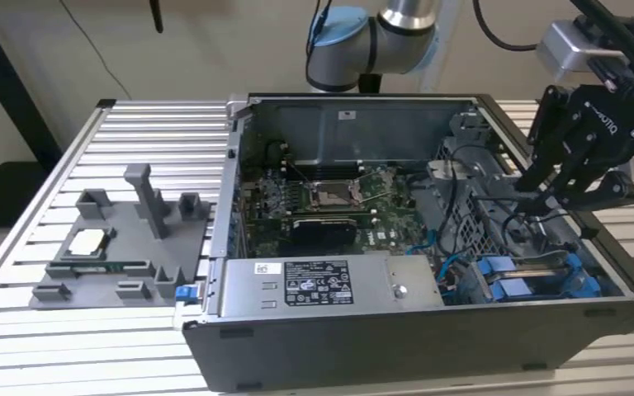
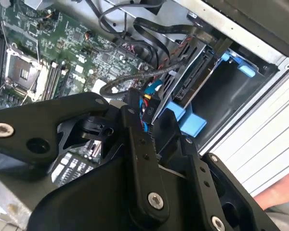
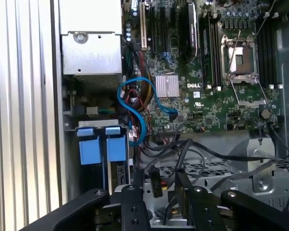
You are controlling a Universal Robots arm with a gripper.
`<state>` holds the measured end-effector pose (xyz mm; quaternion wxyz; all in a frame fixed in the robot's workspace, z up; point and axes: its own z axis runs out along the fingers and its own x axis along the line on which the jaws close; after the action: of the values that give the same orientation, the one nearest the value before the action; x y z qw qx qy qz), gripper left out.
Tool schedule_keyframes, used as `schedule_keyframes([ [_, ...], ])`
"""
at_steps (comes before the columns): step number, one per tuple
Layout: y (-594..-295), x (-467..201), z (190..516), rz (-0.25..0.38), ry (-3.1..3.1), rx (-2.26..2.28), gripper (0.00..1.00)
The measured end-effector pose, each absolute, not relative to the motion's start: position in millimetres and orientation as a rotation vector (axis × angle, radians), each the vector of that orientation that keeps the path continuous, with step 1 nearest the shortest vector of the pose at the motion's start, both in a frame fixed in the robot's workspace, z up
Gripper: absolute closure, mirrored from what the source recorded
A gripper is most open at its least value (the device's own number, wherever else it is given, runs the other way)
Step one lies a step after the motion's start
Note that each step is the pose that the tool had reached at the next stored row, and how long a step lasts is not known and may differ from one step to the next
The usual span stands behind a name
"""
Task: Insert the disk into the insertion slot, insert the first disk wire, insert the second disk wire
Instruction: 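Insert the disk into the insertion slot, then insert the first disk wire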
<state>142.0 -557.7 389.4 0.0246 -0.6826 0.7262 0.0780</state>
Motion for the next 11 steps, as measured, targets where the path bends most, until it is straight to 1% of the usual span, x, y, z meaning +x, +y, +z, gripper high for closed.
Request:
schedule_keyframes([
  [5, -562.2, 141.2, 387.6, 0.245, 2.240, -2.102, 0.61],
  [9, -562.3, 135.9, 387.6, 0.278, 2.223, -2.084, 0.61],
  [10, -562.3, 135.9, 387.6, 0.283, 2.221, -2.082, 0.63],
  [11, -562.2, 136.0, 387.6, 0.285, 2.218, -2.080, 0.63],
])
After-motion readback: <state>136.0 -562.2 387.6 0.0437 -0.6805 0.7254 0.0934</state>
